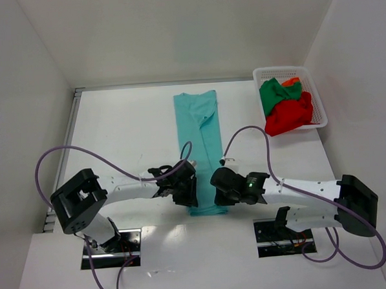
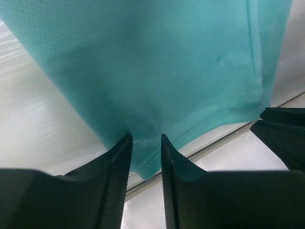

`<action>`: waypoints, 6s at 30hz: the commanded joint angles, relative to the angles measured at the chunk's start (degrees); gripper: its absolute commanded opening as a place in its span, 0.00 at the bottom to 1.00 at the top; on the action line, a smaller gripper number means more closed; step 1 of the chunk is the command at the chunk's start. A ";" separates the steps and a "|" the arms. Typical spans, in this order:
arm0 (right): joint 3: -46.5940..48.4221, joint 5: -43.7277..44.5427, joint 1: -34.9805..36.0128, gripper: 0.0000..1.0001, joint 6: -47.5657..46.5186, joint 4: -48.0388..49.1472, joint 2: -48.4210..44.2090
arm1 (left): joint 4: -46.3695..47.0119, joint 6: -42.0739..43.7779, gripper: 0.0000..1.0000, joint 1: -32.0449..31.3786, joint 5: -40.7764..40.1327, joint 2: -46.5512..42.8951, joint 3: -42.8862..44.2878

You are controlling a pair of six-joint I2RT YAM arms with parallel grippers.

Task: Fold and stack the t-shirts

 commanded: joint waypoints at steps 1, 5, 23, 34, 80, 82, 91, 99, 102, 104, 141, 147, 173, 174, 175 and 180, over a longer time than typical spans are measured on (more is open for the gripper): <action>-1.10 2.03 -0.01 0.25 1.68 -0.76 -2.52 | -0.06 -0.65 0.38 -0.92 -1.82 2.98 0.44; -2.15 2.03 -1.15 0.25 1.68 -0.76 -4.36 | -0.67 -1.17 0.26 -0.92 -1.82 2.98 0.44; -3.20 2.03 -1.68 0.31 1.68 -0.76 -4.89 | -4.63 -1.70 0.30 -1.45 -3.49 -0.44 0.97; -3.82 0.80 -1.68 0.34 1.68 1.17 -3.22 | -7.53 -2.40 0.73 -1.97 -9.03 3.23 2.46; -4.88 0.80 -2.21 0.40 1.15 3.54 -3.57 | -12.98 -7.85 0.00 -3.56 -11.05 -2.98 -2.10; -4.35 0.27 -2.21 0.42 1.15 3.54 -3.57 | -12.98 -7.85 0.01 -3.56 -11.05 -4.47 -2.11; -2.07 -0.79 -2.21 0.57 -0.60 6.00 -2.17 | -14.64 -8.37 0.56 -3.56 -12.45 -15.37 -1.06; 0.92 -3.33 -2.21 0.56 -1.92 9.07 3.10 | -16.32 -11.10 0.76 -3.03 -16.67 -29.34 -4.56; 1.44 -4.65 -2.21 0.56 -2.45 10.39 5.03 | -16.32 -11.81 0.77 -2.32 -16.68 -32.95 -6.94; 1.45 -5.18 -2.21 0.55 -2.45 10.40 5.74 | -16.32 -11.81 0.77 -1.80 -16.68 -34.36 -7.55; -0.65 -10.63 -2.21 0.13 2.21 13.74 3.02 | -14.74 -11.28 0.80 -1.27 -16.68 -40.43 -10.72; -3.38 -11.94 -2.21 0.20 2.74 13.82 5.04 | -14.12 -11.28 0.80 -1.27 -16.68 -40.43 -11.25; -1.44 -4.56 -2.21 0.81 5.19 0.73 -9.37 | -11.67 -7.16 0.95 -1.27 -15.10 -29.81 -7.12; -1.45 -4.56 -2.21 0.81 5.20 0.73 -9.89 | -11.66 -7.15 0.95 -1.27 -14.57 -29.10 -7.12; -2.15 -4.56 -2.21 0.81 5.81 0.12 -9.90 | -10.88 -6.37 0.95 -1.27 -13.96 -29.10 -7.12; -5.05 -5.88 -2.21 0.81 6.43 0.12 -7.26 | -10.34 -4.61 0.95 -0.74 -12.02 -23.74 -5.37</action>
